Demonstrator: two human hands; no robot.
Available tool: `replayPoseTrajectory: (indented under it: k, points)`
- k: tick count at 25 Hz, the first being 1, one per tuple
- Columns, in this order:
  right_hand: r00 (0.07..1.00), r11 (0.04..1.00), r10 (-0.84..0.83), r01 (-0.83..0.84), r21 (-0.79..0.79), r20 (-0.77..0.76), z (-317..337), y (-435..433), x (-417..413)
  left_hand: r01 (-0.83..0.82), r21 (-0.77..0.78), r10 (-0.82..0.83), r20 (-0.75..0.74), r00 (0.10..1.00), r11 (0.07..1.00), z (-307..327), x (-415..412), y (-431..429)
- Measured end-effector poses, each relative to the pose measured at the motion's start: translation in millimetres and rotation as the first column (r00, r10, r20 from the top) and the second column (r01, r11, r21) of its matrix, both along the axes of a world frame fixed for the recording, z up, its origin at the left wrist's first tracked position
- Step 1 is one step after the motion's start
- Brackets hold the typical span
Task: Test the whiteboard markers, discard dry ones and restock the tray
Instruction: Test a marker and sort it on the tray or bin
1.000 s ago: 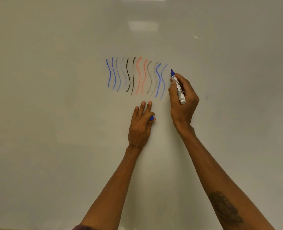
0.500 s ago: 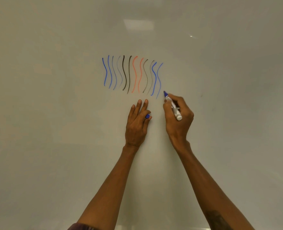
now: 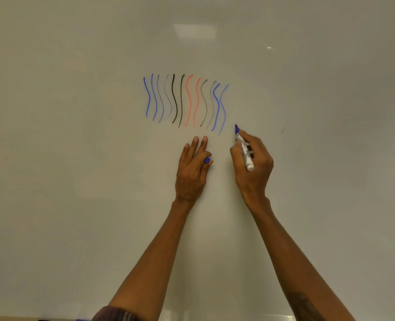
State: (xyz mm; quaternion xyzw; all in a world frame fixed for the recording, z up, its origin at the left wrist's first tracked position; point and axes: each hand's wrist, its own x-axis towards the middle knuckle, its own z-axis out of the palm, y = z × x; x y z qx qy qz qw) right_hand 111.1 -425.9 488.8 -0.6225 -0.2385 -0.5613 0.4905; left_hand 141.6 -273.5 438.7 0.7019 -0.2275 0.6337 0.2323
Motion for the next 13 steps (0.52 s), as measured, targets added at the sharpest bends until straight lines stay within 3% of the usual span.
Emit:
replayPoseTrajectory:
  k: [2, 4, 7, 10, 13]
  points:
    - [0.997, 0.997, 0.058, -0.060, -0.039, -0.057, -23.4, 2.5, -7.5, 0.002, 0.017, -0.002, -0.017, 1.000, 1.000, 1.8, -2.7, 2.3]
    - [0.946, 0.967, 0.254, -0.251, 0.040, -0.201, -34.7, 2.3, -13.9, 0.031, 0.024, -0.030, -0.053, 0.998, 0.999, 3.4, -7.2, 2.5]
    - [0.702, 0.768, 0.635, -0.531, 0.357, -0.321, -46.7, 1.8, -21.7, 0.135, -0.042, -0.139, -0.134, 0.981, 0.990, 2.2, -19.7, 1.9]
    - [0.494, 0.559, 0.820, -0.581, 0.592, -0.289, -63.7, 4.9, -29.1, 0.217, -0.271, -0.269, -0.169, 0.948, 0.938, -0.9, -41.7, 1.7]
    - [0.330, 0.414, 0.908, -0.611, 0.675, -0.258, -84.5, 15.5, -41.7, 0.222, -0.524, -0.361, -0.178, 0.916, 0.822, -10.9, -65.5, 2.8]
